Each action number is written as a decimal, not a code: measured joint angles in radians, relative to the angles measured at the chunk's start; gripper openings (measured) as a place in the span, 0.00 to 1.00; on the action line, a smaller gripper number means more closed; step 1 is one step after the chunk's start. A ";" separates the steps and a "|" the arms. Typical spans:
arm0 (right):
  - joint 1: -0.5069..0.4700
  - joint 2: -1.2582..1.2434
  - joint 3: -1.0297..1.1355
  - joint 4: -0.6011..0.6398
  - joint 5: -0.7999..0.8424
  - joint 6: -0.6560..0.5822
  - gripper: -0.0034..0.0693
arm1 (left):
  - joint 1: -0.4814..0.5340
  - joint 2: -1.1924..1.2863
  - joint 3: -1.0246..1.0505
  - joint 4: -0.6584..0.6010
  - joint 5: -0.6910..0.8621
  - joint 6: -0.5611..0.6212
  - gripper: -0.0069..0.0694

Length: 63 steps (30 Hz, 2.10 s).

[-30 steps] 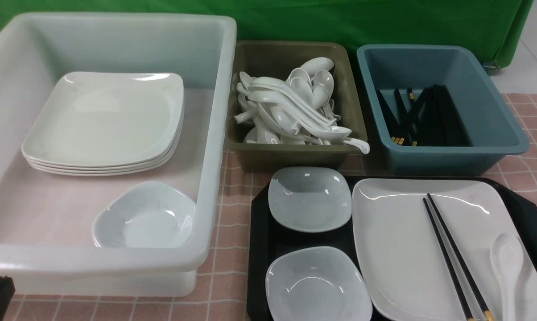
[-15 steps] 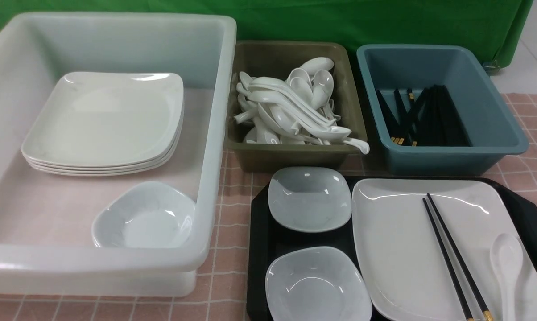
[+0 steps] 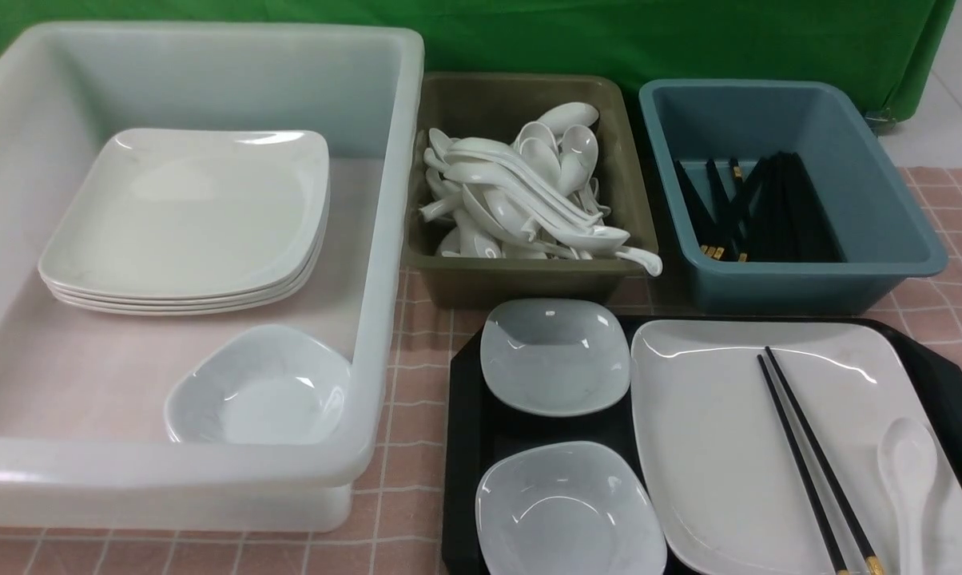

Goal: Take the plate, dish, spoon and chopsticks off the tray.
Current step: Use the right arm to grab a soup spoon from the plate

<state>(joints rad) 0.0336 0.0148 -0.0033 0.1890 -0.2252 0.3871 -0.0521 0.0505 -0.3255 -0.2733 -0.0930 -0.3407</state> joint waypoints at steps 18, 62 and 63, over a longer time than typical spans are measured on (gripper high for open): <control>0.121 0.347 -0.556 -0.071 0.835 -0.264 0.09 | -0.010 0.847 -0.550 -0.200 0.903 0.499 0.09; -0.010 1.724 -0.936 -0.181 0.967 -0.288 0.28 | -0.889 1.608 -1.010 0.012 0.825 0.582 0.09; -0.010 1.723 -0.936 -0.183 0.969 -0.289 0.28 | -0.889 1.608 -1.011 0.014 0.825 0.580 0.09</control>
<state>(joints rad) 0.0234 1.7374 -0.9396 0.0064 0.7433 0.0980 -0.9407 1.6586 -1.3364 -0.2597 0.7316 0.2389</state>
